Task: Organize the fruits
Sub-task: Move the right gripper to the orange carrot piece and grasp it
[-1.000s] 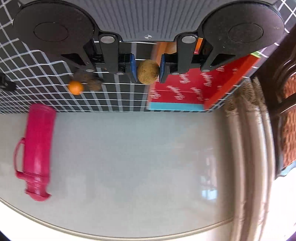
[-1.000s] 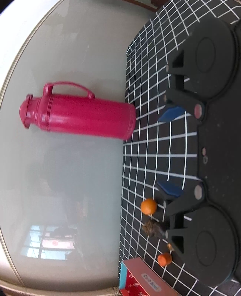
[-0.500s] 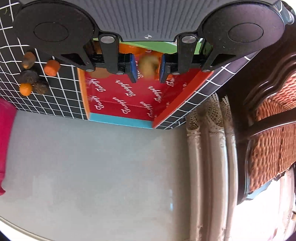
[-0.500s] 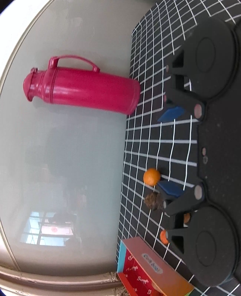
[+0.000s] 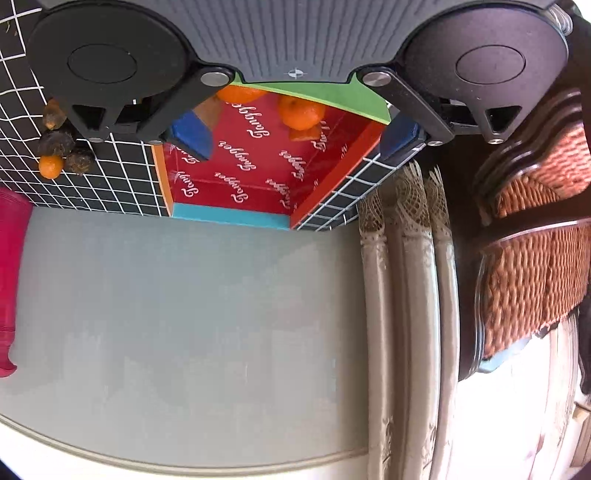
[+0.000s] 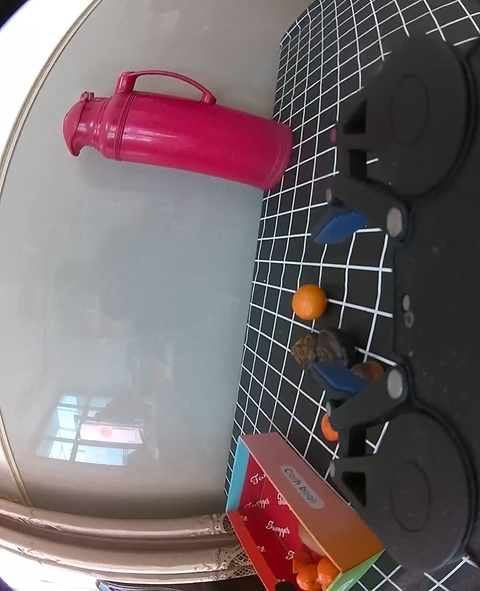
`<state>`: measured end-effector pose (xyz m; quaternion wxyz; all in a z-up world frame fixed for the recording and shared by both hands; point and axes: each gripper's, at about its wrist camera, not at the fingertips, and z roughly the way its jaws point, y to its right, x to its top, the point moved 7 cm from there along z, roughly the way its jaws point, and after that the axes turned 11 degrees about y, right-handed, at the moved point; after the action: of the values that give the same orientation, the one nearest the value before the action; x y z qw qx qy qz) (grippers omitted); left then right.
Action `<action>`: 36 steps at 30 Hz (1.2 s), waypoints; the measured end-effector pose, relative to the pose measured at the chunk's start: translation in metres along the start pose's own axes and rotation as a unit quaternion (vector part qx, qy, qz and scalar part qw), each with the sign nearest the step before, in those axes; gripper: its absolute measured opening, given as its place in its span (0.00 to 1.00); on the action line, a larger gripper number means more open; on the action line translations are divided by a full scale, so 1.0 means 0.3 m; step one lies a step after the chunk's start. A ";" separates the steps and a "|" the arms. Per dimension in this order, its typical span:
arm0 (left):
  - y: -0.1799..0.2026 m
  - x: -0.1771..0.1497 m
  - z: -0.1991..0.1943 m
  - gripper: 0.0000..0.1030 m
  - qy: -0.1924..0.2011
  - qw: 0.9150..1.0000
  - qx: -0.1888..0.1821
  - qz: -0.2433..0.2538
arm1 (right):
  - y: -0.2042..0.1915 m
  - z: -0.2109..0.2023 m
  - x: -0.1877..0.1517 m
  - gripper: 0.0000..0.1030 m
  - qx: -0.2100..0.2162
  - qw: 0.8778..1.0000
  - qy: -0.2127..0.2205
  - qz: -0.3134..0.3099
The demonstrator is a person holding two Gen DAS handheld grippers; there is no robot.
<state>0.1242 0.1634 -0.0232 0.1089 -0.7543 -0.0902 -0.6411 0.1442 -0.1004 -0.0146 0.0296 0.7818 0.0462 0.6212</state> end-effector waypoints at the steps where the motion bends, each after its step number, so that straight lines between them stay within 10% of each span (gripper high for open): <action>1: -0.001 0.000 -0.003 0.94 0.000 1.000 -0.001 0.000 | -0.005 0.003 -0.001 0.69 0.001 1.000 -0.002 -0.001; 36: -0.298 -0.056 -0.007 0.94 -0.013 0.998 0.063 0.000 | -0.351 0.198 -0.072 0.50 0.083 0.995 -0.056 -0.015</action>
<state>0.0948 0.2487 -0.0352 0.1552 -0.7543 -0.1320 -0.6241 0.1936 0.0025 -0.0600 -0.0239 0.8144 0.1072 0.5698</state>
